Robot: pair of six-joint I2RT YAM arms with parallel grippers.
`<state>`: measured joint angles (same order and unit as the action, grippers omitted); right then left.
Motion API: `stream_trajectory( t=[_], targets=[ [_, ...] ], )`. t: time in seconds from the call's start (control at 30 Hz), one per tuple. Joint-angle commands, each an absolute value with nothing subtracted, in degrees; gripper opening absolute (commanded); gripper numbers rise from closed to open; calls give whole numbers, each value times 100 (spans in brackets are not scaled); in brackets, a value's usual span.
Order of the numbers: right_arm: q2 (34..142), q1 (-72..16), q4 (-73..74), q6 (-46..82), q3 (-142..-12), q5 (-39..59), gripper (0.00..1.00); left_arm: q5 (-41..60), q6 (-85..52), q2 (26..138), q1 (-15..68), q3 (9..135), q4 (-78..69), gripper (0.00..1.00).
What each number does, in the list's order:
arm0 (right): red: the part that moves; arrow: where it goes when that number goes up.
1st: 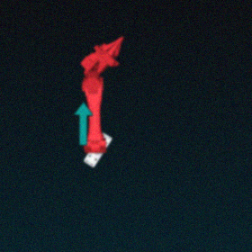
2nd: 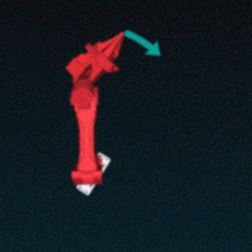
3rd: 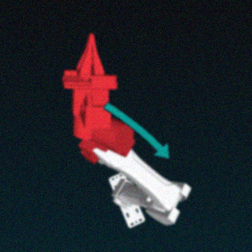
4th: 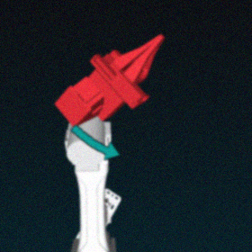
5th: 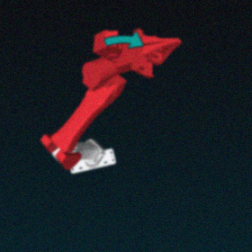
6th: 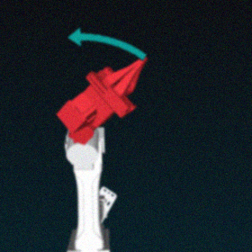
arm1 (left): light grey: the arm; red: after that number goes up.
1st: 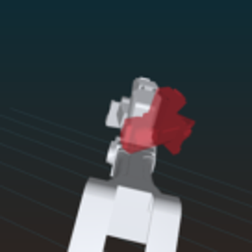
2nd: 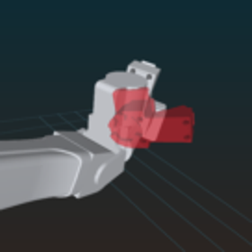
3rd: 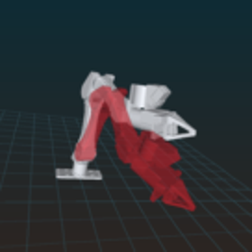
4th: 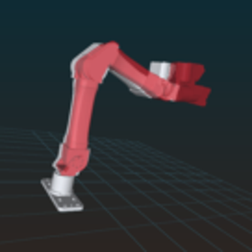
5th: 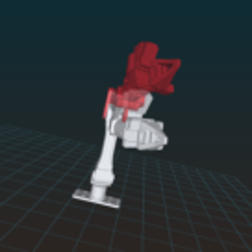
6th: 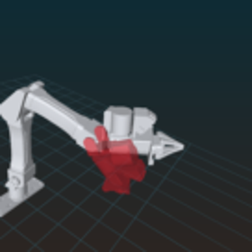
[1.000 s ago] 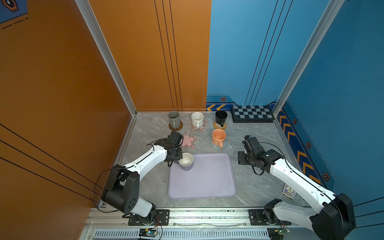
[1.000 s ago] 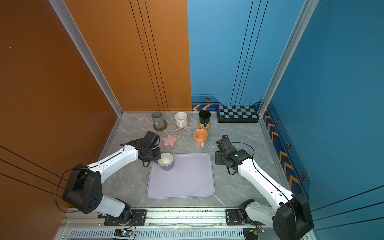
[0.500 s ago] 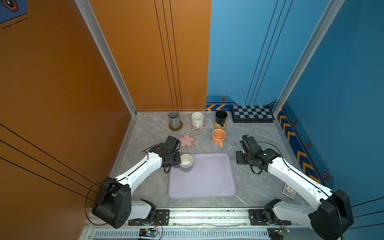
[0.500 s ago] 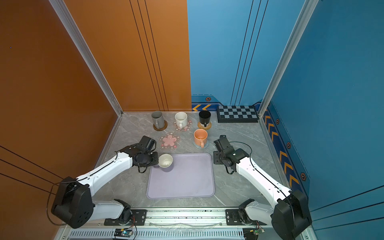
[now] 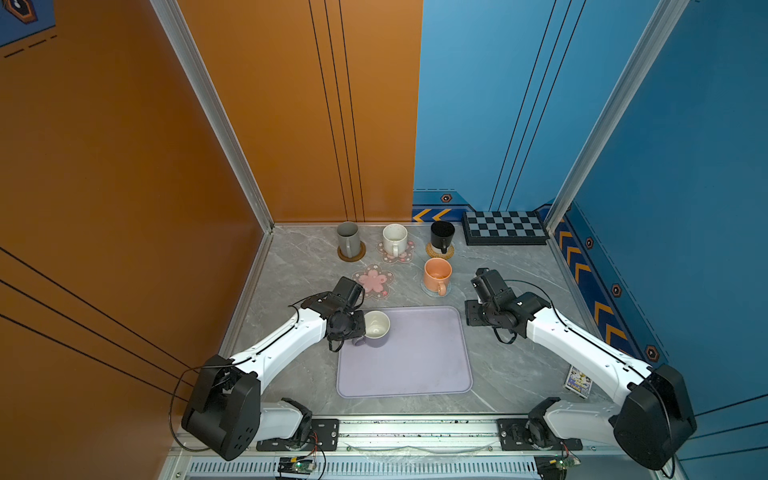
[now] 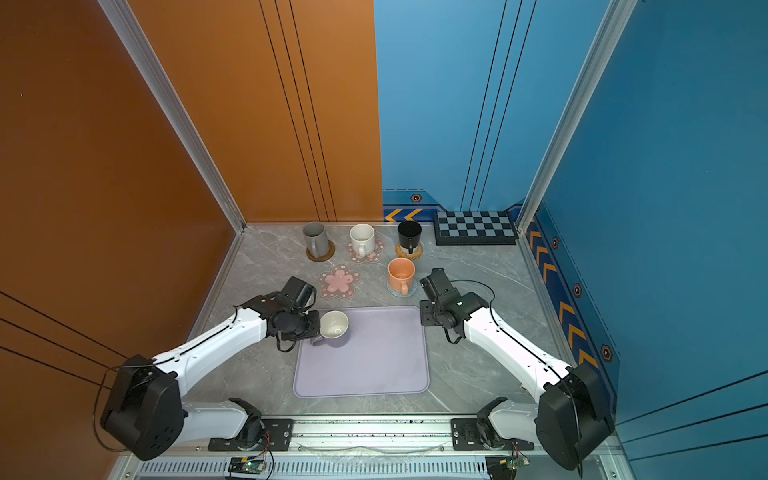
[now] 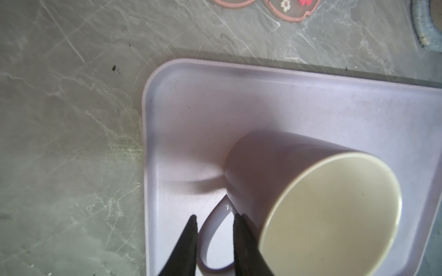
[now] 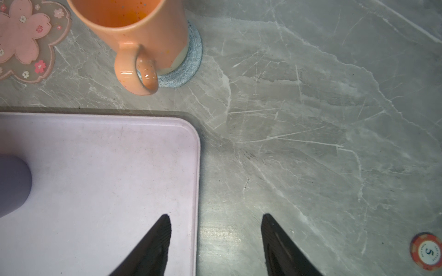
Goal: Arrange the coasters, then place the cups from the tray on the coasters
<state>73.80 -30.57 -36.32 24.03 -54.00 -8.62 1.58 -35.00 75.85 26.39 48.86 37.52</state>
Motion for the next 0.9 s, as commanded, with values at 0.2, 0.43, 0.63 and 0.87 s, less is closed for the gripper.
stream_trajectory(
  t=[0.2,0.43,0.63,0.87],
  targets=[
    [7535,-3180,-3550,2329,-5625,-813,63,703,-3432,7512,2946,4890,3893,27],
    [7521,-3217,-3551,2329,-5627,-839,63,740,-3404,7659,3163,4991,3894,28],
    [7517,-3225,-3551,2323,-5624,-837,63,722,-3410,7827,3359,5112,3895,28],
    [7530,-3222,-3551,2320,-5608,-840,63,736,-3427,7954,3536,5273,3885,28]
  ],
)
